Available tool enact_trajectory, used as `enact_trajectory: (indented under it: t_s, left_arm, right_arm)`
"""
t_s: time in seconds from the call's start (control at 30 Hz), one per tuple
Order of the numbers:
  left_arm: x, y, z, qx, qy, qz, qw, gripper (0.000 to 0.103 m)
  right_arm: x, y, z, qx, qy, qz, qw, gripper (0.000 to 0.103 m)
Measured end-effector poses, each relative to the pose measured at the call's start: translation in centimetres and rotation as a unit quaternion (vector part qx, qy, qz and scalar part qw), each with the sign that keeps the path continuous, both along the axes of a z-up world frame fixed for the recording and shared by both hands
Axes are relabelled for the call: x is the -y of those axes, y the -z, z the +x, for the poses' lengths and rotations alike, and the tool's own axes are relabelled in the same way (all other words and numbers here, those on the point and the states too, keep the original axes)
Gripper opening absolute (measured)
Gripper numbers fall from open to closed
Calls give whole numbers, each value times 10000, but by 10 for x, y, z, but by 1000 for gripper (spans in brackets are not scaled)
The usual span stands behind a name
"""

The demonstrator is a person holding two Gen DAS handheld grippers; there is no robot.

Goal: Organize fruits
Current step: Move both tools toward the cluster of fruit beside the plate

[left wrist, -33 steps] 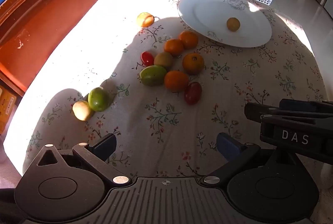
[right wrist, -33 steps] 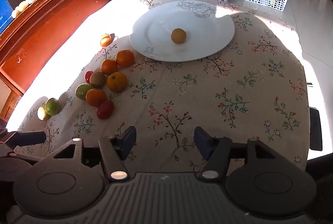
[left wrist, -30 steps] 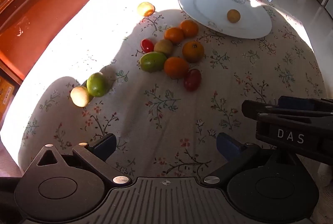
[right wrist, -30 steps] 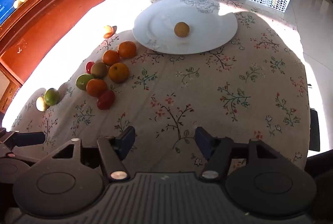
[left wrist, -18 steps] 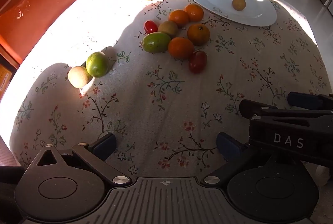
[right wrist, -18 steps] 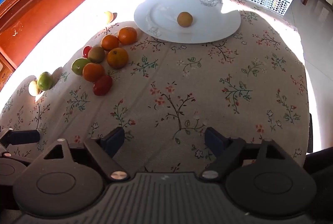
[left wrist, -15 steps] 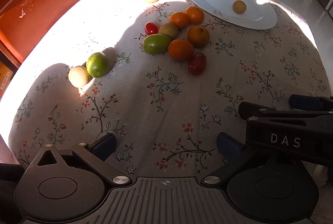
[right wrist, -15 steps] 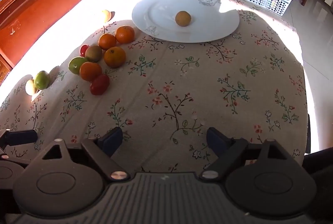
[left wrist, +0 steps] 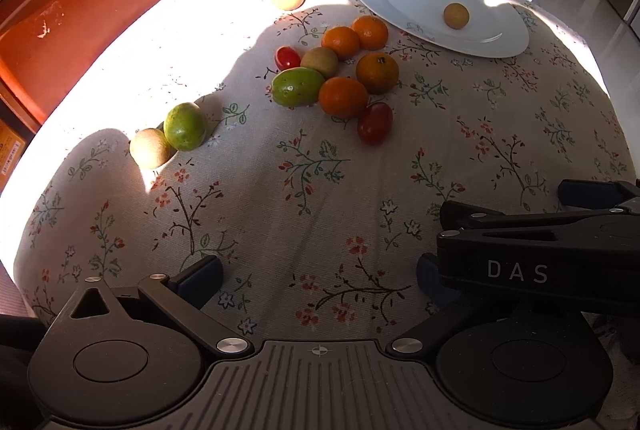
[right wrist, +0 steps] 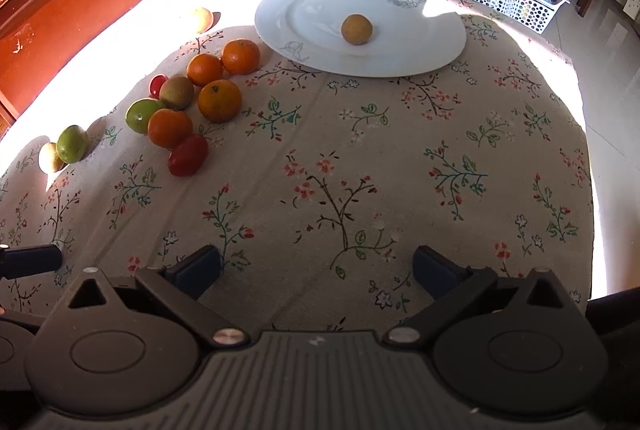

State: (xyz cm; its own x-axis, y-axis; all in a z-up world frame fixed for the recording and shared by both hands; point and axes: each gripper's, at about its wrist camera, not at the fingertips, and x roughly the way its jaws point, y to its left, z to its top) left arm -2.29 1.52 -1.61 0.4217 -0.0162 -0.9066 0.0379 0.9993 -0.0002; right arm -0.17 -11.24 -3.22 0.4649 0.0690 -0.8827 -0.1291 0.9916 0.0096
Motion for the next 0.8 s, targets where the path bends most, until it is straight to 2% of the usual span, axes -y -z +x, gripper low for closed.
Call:
enact_trajectory:
  t_s: [0.2,0.5,0.8]
  left_arm:
    - [-3,-2,-3,-46,-1,29,10000,103]
    - [-43,-9,-9,232,-623,249,9975,102]
    - [-83,-21,5,603,-965,449,9925,99]
  right_arm:
    - [0,-1,2,-55,-59,-27,10000,102]
    - [4,-6,4,-52,46,391,9992,100]
    - [3,-10,1,28,1,706,9975,89]
